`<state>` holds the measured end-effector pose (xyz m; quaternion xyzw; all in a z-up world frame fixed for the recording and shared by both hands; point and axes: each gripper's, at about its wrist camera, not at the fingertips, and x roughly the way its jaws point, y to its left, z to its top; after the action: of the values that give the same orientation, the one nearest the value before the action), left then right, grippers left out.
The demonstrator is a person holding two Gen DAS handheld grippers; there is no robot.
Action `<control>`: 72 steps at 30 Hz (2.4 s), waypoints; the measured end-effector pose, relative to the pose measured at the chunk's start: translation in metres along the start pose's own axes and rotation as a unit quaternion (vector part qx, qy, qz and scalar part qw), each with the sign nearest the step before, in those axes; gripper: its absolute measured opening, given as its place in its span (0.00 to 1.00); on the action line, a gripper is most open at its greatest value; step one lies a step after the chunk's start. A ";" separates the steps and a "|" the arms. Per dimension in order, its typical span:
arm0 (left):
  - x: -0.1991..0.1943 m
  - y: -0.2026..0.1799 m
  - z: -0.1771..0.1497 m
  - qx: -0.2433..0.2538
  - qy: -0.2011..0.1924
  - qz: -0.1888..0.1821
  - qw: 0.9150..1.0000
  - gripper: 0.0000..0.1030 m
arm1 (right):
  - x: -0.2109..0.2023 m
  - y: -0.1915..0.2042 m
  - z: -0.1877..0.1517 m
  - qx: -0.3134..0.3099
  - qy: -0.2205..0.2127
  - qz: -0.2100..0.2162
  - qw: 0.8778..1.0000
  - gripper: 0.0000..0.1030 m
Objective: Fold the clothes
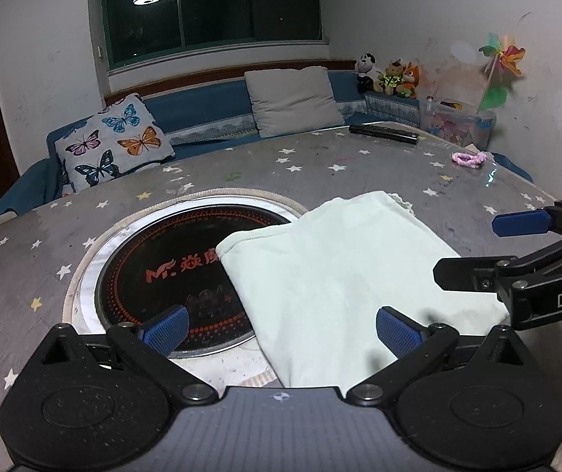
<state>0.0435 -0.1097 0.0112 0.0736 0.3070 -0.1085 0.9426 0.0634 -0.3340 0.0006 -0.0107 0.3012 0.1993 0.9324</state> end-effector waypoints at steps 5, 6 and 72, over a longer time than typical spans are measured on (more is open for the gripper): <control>-0.002 0.002 -0.006 -0.003 0.006 0.000 1.000 1.00 | 0.000 0.003 -0.007 0.008 0.001 -0.009 1.000 1.00; -0.002 0.002 -0.007 -0.003 0.007 0.001 1.000 1.00 | 0.000 0.004 -0.008 0.010 0.001 -0.010 1.000 1.00; -0.021 -0.006 -0.053 -0.005 0.040 -0.001 0.999 1.00 | -0.029 0.034 -0.062 0.033 0.017 -0.037 0.999 1.00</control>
<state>-0.0050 -0.1015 -0.0191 0.0729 0.3450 -0.1044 0.9299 -0.0057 -0.3217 -0.0298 0.0053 0.3228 0.1544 0.9338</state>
